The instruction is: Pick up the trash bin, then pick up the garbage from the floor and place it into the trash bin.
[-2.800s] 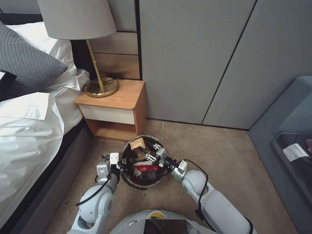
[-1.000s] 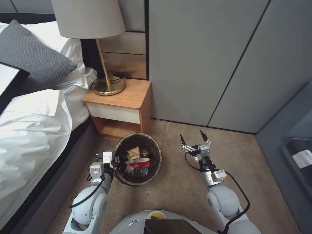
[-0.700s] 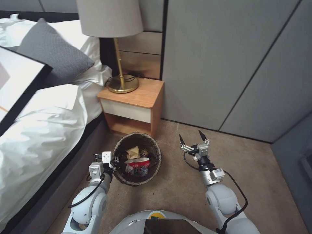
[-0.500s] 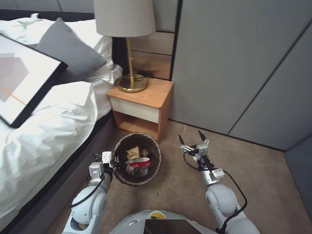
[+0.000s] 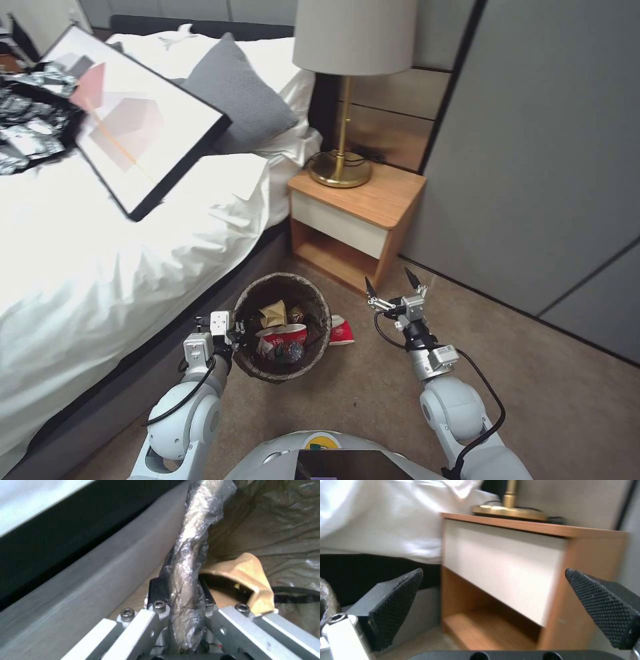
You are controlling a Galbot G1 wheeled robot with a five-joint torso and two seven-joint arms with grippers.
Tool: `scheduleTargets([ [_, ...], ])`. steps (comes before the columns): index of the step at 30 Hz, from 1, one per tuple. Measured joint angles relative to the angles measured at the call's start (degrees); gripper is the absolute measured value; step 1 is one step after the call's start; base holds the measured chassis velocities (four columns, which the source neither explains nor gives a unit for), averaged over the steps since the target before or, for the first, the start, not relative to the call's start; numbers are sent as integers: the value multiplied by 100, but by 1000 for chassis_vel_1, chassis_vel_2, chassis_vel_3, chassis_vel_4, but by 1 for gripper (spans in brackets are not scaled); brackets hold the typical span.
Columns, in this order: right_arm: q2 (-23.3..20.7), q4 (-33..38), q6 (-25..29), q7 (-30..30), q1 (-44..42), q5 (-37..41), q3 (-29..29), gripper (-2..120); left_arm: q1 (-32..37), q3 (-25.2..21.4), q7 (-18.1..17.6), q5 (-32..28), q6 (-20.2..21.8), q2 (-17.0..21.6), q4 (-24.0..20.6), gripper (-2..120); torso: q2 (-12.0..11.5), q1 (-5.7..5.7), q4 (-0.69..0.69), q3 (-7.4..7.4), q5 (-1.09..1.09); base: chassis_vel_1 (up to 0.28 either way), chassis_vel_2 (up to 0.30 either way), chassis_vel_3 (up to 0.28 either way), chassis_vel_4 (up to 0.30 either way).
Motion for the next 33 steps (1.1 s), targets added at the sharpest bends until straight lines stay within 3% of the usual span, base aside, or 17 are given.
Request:
scheduleTargets([
  [15,-13,55,-64,-60,6,-26,-23,100,90,115,22,17,-60,-2,-27,0,0,0,1,0,0,124,127,130,127],
  [19,-48,121,-484,-83,-65,-24,36,100,104,127,39,22,-84,-2,-27,0,0,0,3,0,0,95,90,97,87],
  [23,-123,108,-1483,-75,-167,-138,202,100,104,151,36,-51,-83,11,-22,0,0,0,0,0,0,18,6,6,16],
  [26,-196,-43,-1906,-270,-164,-230,324,100,103,172,32,-85,-75,19,-19,0,0,0,-2,0,0,0,0,0,0],
  [33,-513,-644,-2294,-475,-23,-121,293,100,82,216,33,-123,-47,28,0,0,0,0,0,0,1,0,0,0,0],
])
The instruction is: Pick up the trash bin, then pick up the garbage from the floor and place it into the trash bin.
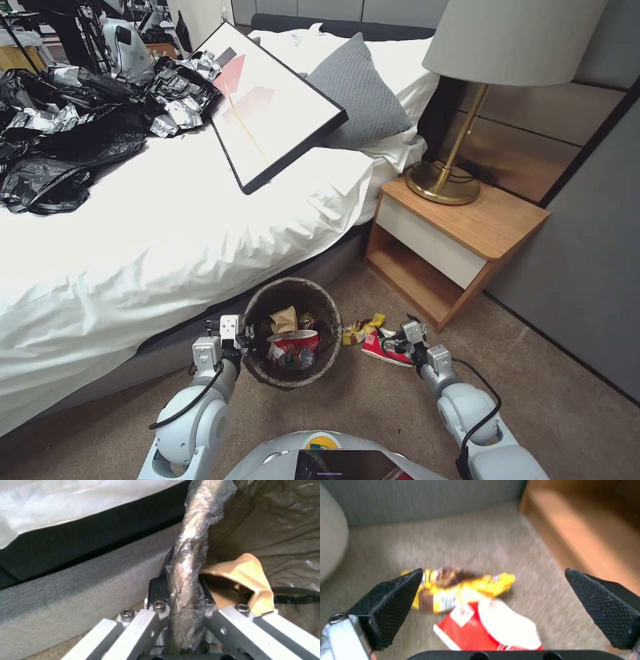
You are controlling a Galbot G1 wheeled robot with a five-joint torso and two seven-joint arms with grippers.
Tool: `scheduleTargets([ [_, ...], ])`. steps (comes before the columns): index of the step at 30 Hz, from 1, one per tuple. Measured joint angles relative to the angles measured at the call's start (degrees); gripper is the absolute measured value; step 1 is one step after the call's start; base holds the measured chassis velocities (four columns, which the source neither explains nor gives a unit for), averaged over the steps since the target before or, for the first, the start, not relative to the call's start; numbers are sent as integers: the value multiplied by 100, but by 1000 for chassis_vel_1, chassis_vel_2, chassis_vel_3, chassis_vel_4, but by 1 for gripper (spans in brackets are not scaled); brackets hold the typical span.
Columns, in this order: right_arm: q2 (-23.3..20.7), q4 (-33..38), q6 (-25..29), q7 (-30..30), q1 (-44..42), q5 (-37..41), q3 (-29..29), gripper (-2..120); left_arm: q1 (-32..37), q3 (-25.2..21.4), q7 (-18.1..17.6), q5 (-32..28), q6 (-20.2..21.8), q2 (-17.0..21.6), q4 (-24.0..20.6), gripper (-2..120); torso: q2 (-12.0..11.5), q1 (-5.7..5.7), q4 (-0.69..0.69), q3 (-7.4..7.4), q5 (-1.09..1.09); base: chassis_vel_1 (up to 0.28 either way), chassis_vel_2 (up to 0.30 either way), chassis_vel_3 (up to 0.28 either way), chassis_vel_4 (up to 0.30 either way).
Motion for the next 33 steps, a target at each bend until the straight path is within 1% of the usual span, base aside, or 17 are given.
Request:
scheduleTargets([
  [2,-37,-107,-38,-19,27,25,-26,100,-4,3,0,0,3,0,4,0,0,0,1,0,0,0,0,0,0],
  [4,-64,-510,-86,-38,150,105,-165,100,-27,13,5,2,11,3,27,0,0,0,-1,1,0,0,0,0,0],
  [5,-64,-510,-86,-38,150,105,-165,100,-27,13,5,2,11,3,27,0,0,0,-1,1,0,0,0,0,0],
  [8,44,-1195,-38,-175,452,-62,-302,100,-26,14,9,11,20,11,32,0,0,0,1,0,0,0,0,0,0],
  [9,44,-1195,-38,-175,452,-62,-302,100,-26,14,9,11,20,11,32,0,0,0,1,0,0,0,0,0,0],
  [12,-94,-1804,150,-461,694,-172,-492,100,-16,3,12,39,20,14,32,0,0,0,0,0,-1,0,0,0,0],
  [13,-94,-1804,150,-461,694,-172,-492,100,-16,3,12,39,20,14,32,0,0,0,0,0,-1,0,0,0,0],
  [15,-139,-2122,234,-560,832,-263,-602,100,-17,13,12,66,21,5,32,0,0,0,1,0,-1,0,0,0,0],
  [16,-139,-2122,234,-560,832,-263,-602,100,-17,13,12,66,21,5,32,0,0,0,1,0,-1,0,0,0,0],
  [19,-105,-2671,426,-624,1160,-484,-724,100,6,17,14,101,20,-9,16,0,0,0,1,0,-1,0,0,0,0],
  [29,-74,-3306,578,-644,1562,-709,-669,100,32,-12,13,135,20,-25,-27,0,0,0,1,0,-1,0,0,0,0],
  [31,-69,-3429,640,-649,1598,-712,-649,91,29,-12,10,139,20,-30,-27,0,0,0,1,0,-1,0,0,0,0],
  [32,-69,-3429,640,-649,1598,-712,-649,91,29,-12,10,139,20,-30,-27,0,0,0,1,0,-1,0,0,0,0],
  [33,-66,-3459,670,-644,1598,-712,-643,88,26,-15,9,139,21,-31,-27,0,0,0,1,0,-1,0,0,0,0],
])
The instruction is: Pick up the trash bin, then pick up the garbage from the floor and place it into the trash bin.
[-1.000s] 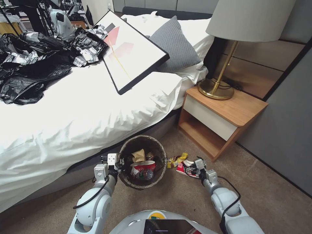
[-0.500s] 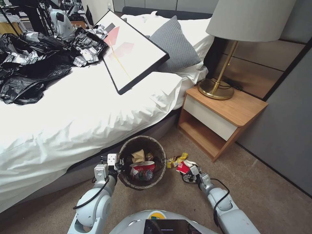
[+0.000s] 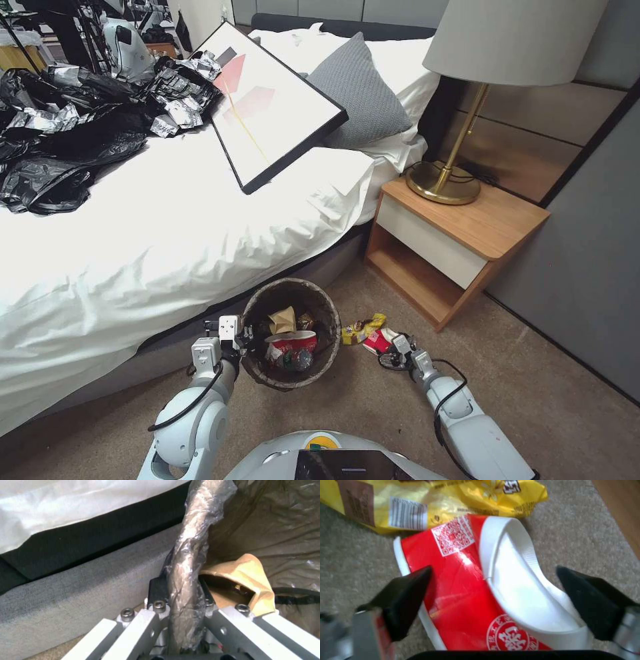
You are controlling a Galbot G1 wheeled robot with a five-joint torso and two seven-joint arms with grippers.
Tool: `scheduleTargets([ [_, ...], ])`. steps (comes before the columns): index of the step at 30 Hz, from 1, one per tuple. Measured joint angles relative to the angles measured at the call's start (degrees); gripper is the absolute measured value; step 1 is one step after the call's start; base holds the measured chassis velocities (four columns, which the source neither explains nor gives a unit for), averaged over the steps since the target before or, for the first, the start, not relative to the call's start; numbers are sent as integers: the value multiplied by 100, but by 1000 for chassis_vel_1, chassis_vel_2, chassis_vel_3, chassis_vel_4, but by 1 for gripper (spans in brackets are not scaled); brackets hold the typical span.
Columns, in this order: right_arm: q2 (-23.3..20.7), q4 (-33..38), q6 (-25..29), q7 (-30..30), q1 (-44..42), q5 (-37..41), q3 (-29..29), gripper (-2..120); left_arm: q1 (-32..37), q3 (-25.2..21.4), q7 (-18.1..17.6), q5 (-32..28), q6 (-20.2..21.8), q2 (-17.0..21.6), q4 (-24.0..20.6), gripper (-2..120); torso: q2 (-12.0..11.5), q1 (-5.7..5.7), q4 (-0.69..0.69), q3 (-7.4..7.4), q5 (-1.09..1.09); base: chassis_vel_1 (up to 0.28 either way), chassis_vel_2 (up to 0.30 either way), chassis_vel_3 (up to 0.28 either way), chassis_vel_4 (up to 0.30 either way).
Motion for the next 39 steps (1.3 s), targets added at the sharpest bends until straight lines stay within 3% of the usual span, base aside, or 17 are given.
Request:
scheduleTargets([
  [18,-33,48,120,138,-78,153,13,21,-71,-10,-11,-57,24,19,22,0,0,0,0,0,1,0,0,0,0],
  [22,-45,80,148,159,-93,183,13,15,-79,-10,-14,-63,30,20,22,0,0,0,0,0,1,0,0,0,0],
  [32,-36,342,283,161,-281,230,72,15,-80,-10,-19,-65,37,9,22,0,0,0,1,0,2,0,0,0,0],
  [39,-20,1459,530,174,-943,380,444,14,-74,-31,-23,-69,38,1,52,0,0,0,0,0,0,0,0,0,0],
])
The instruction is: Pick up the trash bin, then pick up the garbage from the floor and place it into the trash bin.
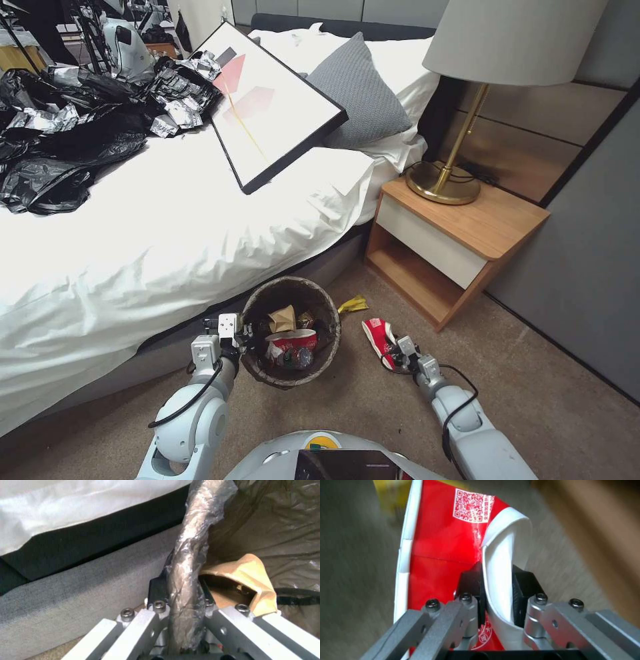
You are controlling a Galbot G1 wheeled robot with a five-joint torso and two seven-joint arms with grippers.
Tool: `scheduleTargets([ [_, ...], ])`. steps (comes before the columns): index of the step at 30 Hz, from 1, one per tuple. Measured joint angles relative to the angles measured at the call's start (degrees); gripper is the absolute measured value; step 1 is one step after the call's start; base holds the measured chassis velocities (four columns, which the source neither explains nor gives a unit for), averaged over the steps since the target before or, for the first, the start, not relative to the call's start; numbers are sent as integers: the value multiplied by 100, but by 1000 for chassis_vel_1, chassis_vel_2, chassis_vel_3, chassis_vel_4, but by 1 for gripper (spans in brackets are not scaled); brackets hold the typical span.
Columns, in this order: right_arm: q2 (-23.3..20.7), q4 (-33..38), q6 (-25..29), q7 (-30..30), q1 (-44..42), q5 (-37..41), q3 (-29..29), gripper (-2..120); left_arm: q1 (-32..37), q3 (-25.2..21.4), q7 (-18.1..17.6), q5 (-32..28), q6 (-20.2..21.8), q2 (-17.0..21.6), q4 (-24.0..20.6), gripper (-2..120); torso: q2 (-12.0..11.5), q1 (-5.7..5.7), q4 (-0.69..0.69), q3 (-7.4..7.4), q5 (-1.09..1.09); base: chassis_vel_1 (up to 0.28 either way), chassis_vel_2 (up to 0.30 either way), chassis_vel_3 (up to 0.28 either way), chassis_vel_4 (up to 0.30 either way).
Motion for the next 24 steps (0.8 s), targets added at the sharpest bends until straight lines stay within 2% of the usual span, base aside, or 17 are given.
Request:
scheduleTargets([
  [4,100,1340,446,-43,-618,254,483,14,-1,5,-4,-5,1,1,13,0,0,0,0,0,0,0,0,0,0],
  [6,112,1475,507,-61,-669,310,517,14,-1,11,-5,-4,3,1,14,0,0,0,-1,0,-1,0,0,0,0],
  [8,169,2262,929,-265,-920,779,639,14,-2,48,-6,-11,18,7,22,0,0,0,-1,0,-1,0,0,0,0],
  [9,169,2262,929,-265,-920,779,639,14,-2,48,-6,-11,18,7,22,0,0,0,-1,0,-1,0,0,0,0],
  [13,103,3604,1308,-985,-1090,1569,379,14,13,133,-13,-113,63,34,23,0,0,0,2,0,-1,0,0,0,0],
  [14,103,3604,1308,-985,-1090,1569,379,14,13,133,-13,-113,63,34,23,0,0,0,2,0,-1,0,0,0,0],
  [17,-199,3984,1167,-1090,-1060,1425,-185,14,29,193,-15,-149,82,45,-6,0,0,0,0,0,-1,0,0,0,0],
  [18,-199,3984,1167,-1090,-1060,1425,-185,14,29,193,-15,-149,82,45,-6,0,0,0,0,0,-1,0,0,0,0],
  [21,-493,3859,1006,-937,-855,1122,-777,14,52,244,-19,-143,87,34,-40,0,0,0,1,0,0,0,0,0,0],
  [24,-597,3648,894,-818,-689,1007,-1101,14,76,289,-21,-128,90,19,-66,0,0,0,1,0,1,0,0,0,0],
])
